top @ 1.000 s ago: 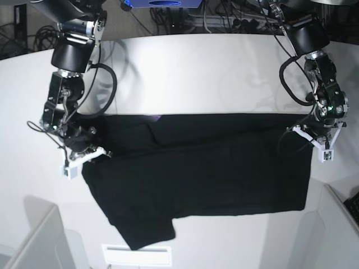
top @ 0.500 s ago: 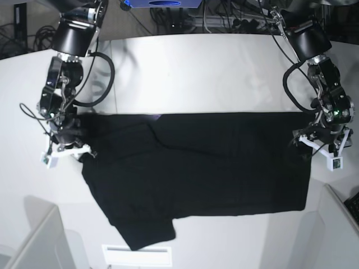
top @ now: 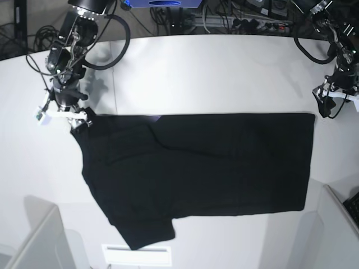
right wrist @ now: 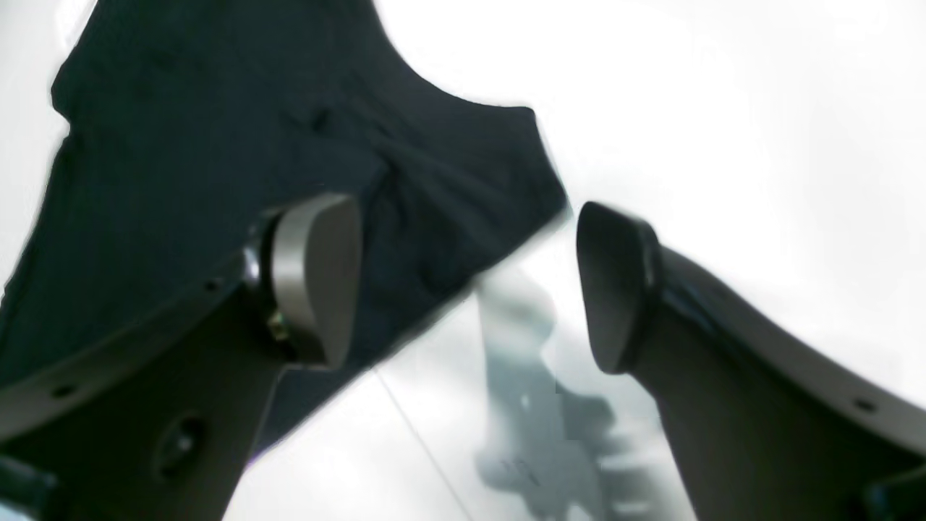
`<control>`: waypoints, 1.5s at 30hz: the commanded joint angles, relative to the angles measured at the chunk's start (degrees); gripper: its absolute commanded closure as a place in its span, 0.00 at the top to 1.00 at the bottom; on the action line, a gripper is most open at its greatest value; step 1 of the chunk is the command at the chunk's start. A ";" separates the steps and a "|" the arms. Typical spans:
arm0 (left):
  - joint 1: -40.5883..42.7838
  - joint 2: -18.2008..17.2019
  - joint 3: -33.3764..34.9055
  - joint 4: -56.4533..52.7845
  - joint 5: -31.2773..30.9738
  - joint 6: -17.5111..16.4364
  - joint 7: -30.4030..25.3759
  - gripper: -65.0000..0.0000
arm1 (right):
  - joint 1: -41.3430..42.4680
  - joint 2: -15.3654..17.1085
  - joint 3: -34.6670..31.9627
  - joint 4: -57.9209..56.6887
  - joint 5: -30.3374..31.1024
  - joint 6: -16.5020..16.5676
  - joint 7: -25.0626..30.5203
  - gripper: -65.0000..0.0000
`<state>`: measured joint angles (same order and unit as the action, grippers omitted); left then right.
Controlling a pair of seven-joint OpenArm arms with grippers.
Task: Fold the T-shirt properly
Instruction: 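Drag the held shirt toward the robot with both grippers, then release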
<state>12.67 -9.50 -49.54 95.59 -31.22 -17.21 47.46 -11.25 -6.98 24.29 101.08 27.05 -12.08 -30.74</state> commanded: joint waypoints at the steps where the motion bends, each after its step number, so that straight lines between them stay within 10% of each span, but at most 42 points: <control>1: -0.31 -0.31 -0.18 -0.34 -0.56 -0.41 -1.26 0.90 | 0.48 0.08 0.19 0.24 1.83 0.34 1.25 0.68; 27: -10.60 -0.31 8.79 -21.17 -0.56 -0.06 -11.37 0.88 | 6.45 2.46 0.10 -19.71 5.96 2.80 6.70 0.68; 33: -11.83 -0.31 8.79 -23.64 -0.56 0.03 -11.37 0.59 | 6.54 2.46 -0.16 -20.15 5.96 2.89 6.70 0.64; 45: -11.83 -0.39 8.88 -23.64 -0.38 0.03 -11.29 0.04 | 6.63 2.46 -0.16 -20.15 5.96 2.89 6.61 0.25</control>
<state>1.02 -9.37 -40.77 71.46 -31.77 -17.54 35.51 -4.51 -4.27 24.27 80.97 32.82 -8.12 -21.39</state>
